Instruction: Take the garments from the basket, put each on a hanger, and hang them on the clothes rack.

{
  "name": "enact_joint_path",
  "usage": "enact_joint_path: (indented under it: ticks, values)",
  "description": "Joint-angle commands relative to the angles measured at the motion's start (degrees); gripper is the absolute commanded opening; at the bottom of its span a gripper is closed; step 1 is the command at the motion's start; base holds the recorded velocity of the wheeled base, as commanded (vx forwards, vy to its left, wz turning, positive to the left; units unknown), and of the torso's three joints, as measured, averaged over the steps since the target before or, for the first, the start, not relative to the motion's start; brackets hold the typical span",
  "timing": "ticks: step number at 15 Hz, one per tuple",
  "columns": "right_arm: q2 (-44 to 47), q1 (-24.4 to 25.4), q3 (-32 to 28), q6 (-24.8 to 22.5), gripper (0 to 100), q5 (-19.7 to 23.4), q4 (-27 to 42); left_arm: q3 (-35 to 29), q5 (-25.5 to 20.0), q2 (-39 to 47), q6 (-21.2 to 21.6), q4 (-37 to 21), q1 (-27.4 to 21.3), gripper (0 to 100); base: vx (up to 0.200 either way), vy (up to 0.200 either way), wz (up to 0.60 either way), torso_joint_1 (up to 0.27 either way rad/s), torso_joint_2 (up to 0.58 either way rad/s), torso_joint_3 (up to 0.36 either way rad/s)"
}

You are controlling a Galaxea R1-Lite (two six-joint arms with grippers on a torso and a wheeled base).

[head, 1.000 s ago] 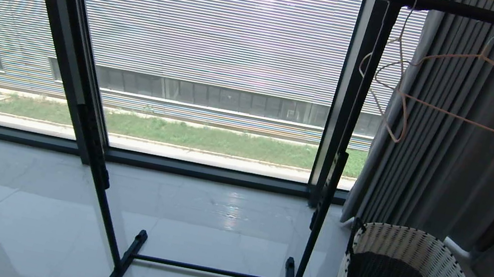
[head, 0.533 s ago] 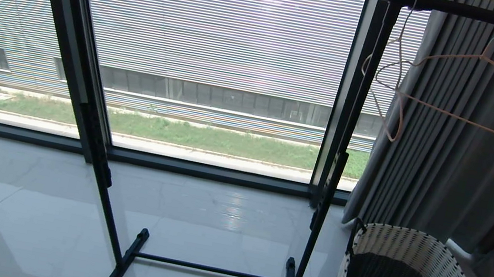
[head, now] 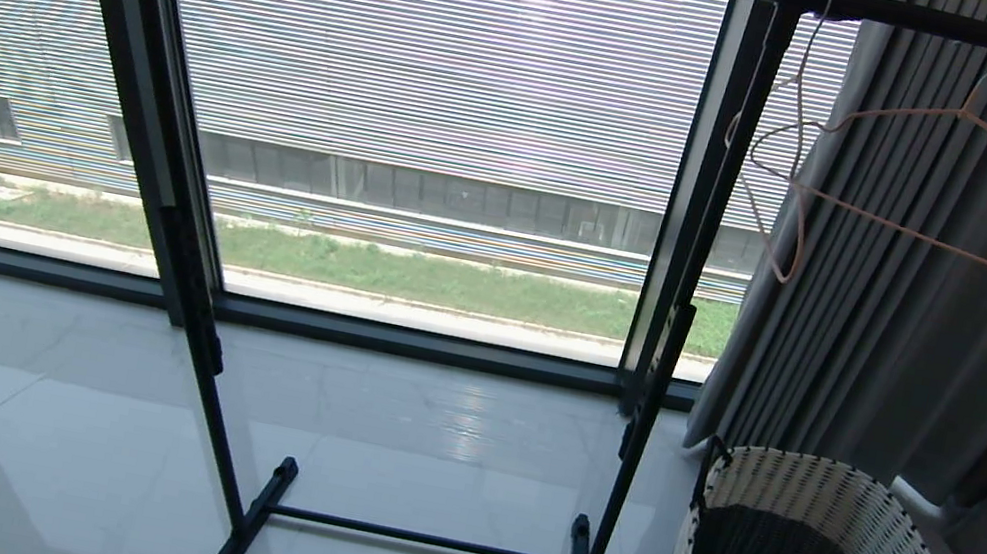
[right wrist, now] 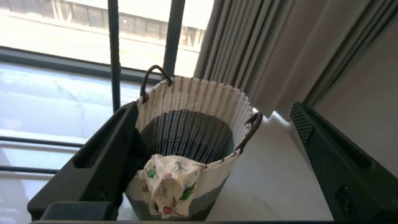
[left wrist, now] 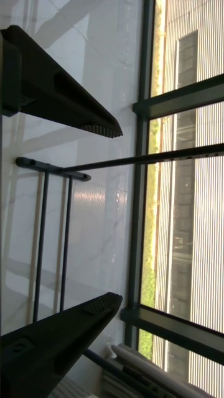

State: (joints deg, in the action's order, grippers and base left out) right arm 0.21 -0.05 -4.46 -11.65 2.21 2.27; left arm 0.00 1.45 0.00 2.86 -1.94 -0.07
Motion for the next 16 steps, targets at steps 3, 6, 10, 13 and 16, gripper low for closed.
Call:
enact_joint_path:
  ticks: [3,6,10,13,16]
  values:
    - [17.72,4.09,-13.64,-2.76,100,1.48,4.15,0.0,0.04,0.0,-0.05,0.0,-0.01,100,0.0,0.0,0.0,0.0,0.0,0.0]
    - [34.33,4.97,-14.43,-10.14,100,1.31,4.41,0.0,0.04,0.0,-0.05,0.0,-0.01,100,0.0,0.0,0.0,0.0,0.0,0.0]
    - [69.75,4.79,-17.86,-28.69,100,1.22,4.24,0.0,0.04,0.0,0.04,-0.08,-0.01,100,0.0,0.0,0.0,0.0,0.0,0.0]
    - [83.38,3.48,-18.39,-35.54,100,0.08,4.15,0.0,0.04,0.0,0.04,0.0,-0.01,100,0.0,0.0,0.0,0.0,0.0,0.0]
    - [91.37,1.02,-18.3,-42.13,100,-1.06,1.78,0.0,0.04,0.0,-0.05,0.0,-0.01,100,0.0,0.0,0.0,0.0,0.0,0.0]
